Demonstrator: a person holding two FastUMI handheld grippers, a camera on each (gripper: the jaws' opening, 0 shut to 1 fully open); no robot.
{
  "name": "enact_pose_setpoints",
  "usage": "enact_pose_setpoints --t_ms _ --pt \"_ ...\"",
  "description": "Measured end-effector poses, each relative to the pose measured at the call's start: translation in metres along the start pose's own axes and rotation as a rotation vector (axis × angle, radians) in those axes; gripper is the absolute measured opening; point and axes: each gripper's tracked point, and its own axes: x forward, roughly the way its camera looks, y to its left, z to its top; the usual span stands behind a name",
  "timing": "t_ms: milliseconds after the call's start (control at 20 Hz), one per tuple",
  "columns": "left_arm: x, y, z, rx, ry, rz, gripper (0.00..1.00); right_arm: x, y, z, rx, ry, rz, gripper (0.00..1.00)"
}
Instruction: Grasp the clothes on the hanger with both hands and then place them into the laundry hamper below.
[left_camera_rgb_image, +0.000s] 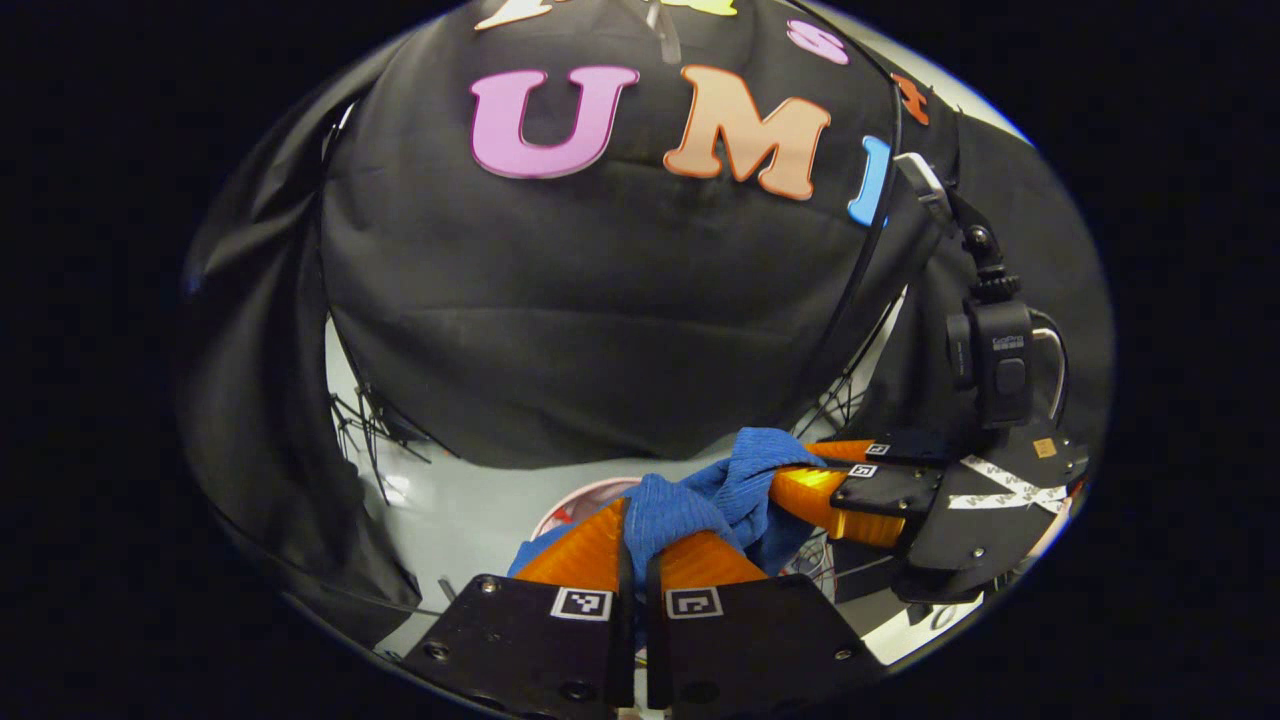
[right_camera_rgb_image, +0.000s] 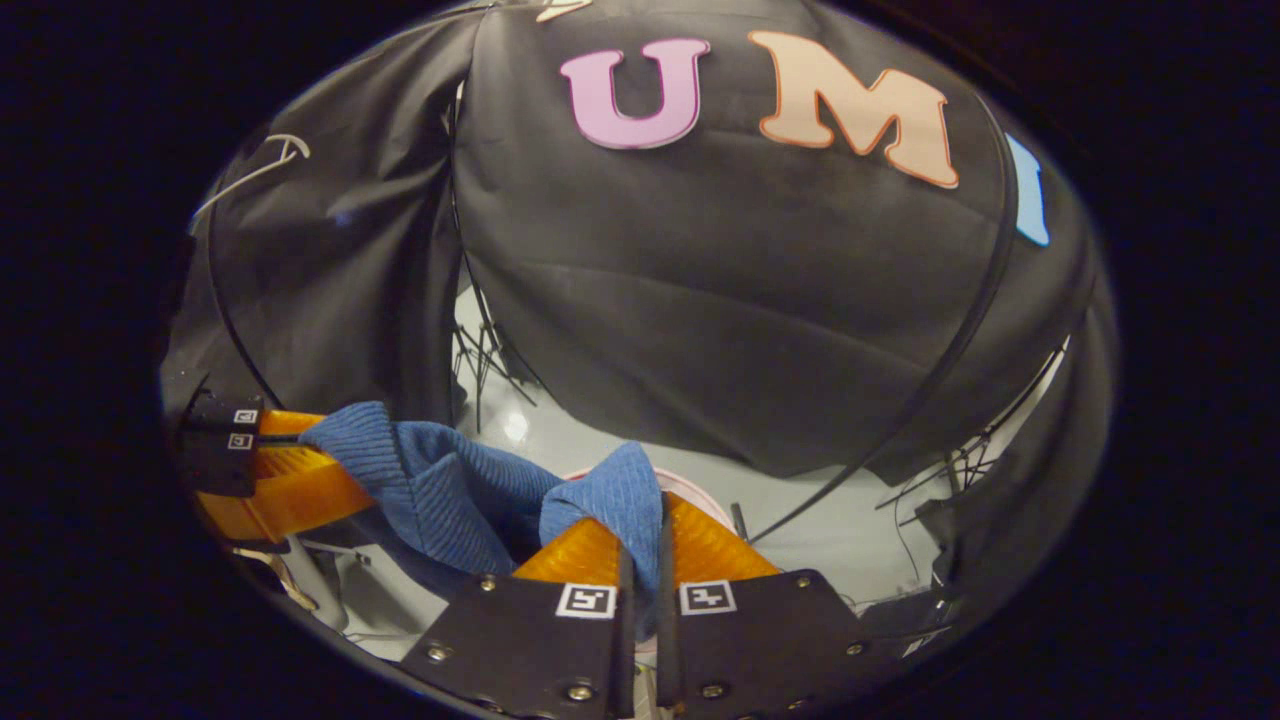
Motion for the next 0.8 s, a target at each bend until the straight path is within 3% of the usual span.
enact_pose_setpoints --t_ms 250,750,800 --pt "0.010 0.014 -0.058 -0.017 0.148 0.018 0.06 0.012 0.004 -0.059 -0.012 0.127 0.000 0.10" --pt "0.015 0.026 -0.114 -0.065 0.325 0.045 0.09 0.016 0.014 -0.145 0.001 0.340 -0.013 0.09" --pt "0.021 0.026 -0.117 -0.070 0.337 0.047 0.05 0.014 0.014 -0.148 0.004 0.355 -0.012 0.09"
